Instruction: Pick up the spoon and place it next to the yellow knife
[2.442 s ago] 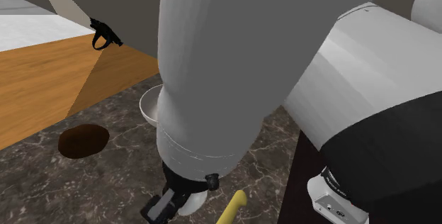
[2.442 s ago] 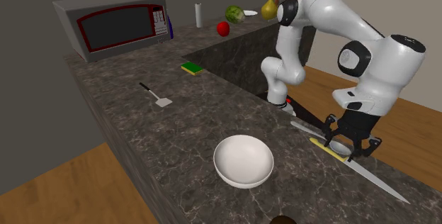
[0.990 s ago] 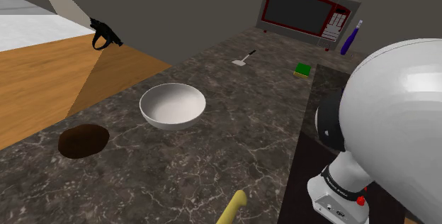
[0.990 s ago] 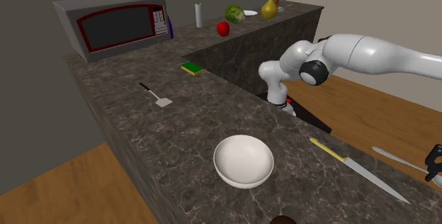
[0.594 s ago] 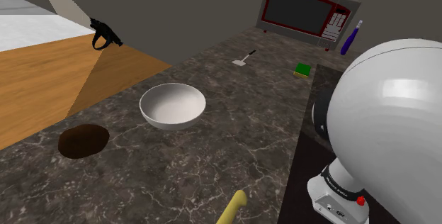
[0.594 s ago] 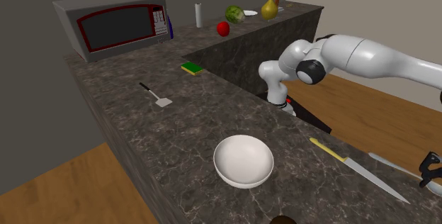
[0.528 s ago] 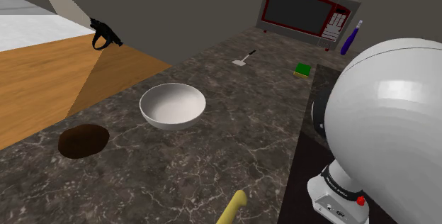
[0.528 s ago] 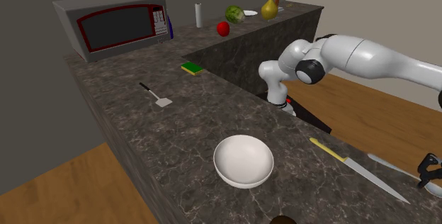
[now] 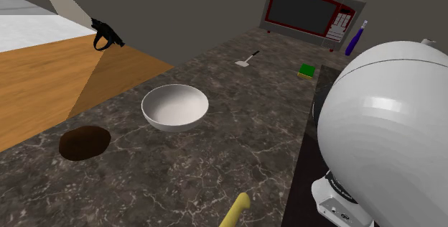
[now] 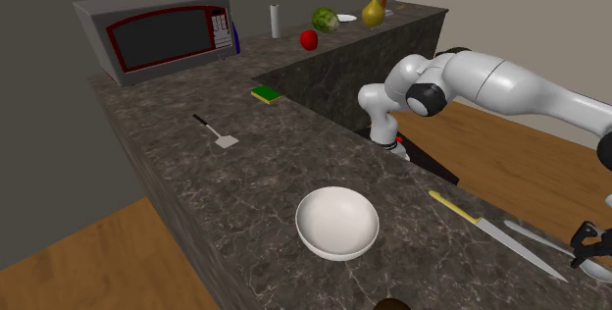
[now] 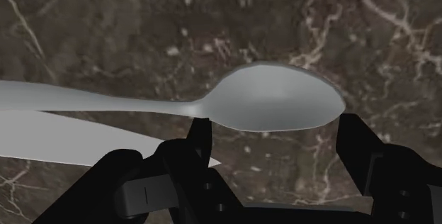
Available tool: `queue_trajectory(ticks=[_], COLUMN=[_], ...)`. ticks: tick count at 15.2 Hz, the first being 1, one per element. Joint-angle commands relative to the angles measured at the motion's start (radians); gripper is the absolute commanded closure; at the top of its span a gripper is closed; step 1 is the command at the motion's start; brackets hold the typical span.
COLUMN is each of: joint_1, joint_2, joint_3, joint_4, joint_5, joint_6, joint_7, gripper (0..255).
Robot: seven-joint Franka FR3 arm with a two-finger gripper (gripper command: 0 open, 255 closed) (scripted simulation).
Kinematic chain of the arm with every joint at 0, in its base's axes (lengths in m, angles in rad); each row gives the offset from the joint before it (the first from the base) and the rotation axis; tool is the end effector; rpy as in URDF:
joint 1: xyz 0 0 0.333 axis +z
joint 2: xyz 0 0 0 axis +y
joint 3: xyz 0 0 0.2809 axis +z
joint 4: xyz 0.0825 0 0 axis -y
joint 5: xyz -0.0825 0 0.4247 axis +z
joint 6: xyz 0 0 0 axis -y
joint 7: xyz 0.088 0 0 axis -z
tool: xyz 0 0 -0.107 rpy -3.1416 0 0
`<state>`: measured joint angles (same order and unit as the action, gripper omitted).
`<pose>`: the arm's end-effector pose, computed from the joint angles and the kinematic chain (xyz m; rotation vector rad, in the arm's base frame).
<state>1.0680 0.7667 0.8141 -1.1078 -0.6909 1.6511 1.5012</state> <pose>0.0098 0.7514 0.4145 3.0848 0.4576 0.2494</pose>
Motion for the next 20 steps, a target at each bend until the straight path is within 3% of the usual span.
queue_trajectory(ticks=[1, 4, 5, 10, 14, 20], joint_1=[-0.001, -0.001, -0.001, -0.001, 0.069, 0.069], joint_2=[0.0, 0.0, 0.0, 0.0, 0.005, 0.005], joint_3=[0.0, 0.0, 0.0, 0.0, -0.004, -0.004], joint_4=[-0.002, -0.002, -0.002, -0.002, 0.156, 0.156], joint_5=[0.0, 0.0, 0.0, 0.0, 0.002, 0.002], joint_6=[0.002, 0.002, 0.002, 0.002, -0.125, -0.125], joint_7=[0.0, 0.0, 0.0, 0.0, -0.033, -0.034], gripper=[255, 255, 0, 0, 0, 0])
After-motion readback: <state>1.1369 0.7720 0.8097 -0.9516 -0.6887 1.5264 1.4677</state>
